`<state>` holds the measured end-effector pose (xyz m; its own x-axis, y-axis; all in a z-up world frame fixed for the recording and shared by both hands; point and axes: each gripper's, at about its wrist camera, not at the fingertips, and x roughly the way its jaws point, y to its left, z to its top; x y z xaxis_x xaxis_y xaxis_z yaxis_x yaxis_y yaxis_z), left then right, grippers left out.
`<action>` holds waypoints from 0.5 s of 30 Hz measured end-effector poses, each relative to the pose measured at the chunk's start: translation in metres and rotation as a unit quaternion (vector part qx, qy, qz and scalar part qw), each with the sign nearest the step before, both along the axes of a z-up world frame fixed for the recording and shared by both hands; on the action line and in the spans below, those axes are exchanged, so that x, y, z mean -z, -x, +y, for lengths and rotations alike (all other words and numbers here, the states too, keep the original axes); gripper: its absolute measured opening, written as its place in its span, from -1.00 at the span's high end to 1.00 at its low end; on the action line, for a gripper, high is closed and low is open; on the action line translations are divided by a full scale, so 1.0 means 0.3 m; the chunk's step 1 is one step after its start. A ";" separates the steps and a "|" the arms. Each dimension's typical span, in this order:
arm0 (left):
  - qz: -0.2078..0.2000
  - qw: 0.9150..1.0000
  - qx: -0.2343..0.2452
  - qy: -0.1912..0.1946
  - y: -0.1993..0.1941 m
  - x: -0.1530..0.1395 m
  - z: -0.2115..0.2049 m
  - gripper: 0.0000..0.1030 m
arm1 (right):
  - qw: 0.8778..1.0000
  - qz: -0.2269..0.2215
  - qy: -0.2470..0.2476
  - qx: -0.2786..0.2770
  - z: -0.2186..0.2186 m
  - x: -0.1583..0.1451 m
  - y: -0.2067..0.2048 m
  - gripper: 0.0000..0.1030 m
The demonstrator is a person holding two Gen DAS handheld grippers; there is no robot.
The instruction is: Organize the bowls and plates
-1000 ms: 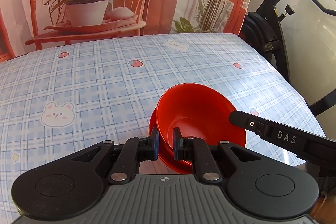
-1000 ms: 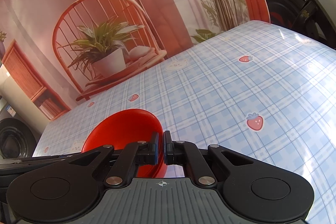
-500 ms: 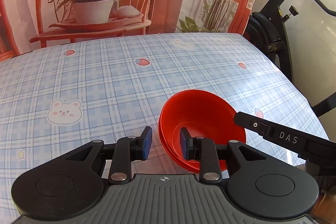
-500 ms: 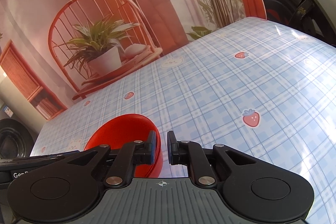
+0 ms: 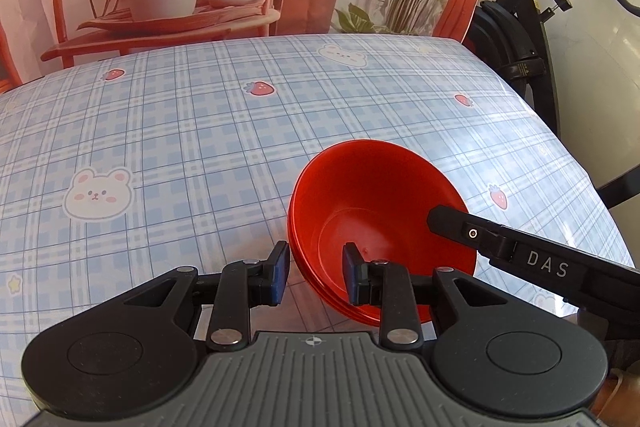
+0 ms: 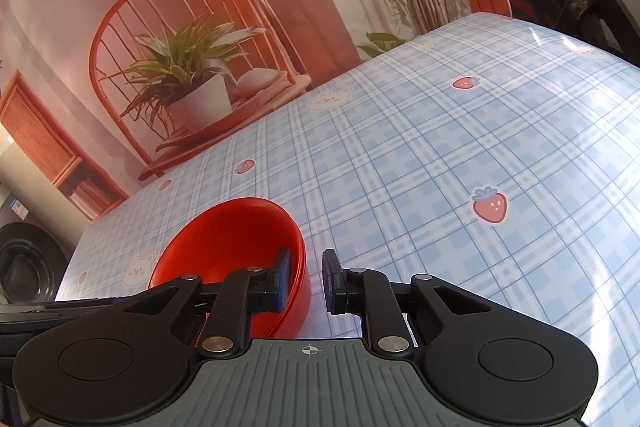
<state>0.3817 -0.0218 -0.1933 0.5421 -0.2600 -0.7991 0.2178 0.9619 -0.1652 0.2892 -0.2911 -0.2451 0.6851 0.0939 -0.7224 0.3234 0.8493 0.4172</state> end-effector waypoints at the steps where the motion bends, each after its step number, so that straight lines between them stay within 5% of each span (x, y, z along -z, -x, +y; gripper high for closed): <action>1: 0.002 1.000 0.000 0.001 -0.001 0.003 0.000 0.42 | 1.000 0.001 -0.002 -0.002 0.001 0.003 0.000 0.66; 15: 0.002 1.000 -0.013 0.011 0.001 -0.001 0.000 0.54 | 1.000 0.002 -0.006 -0.008 0.010 0.008 -0.006 0.73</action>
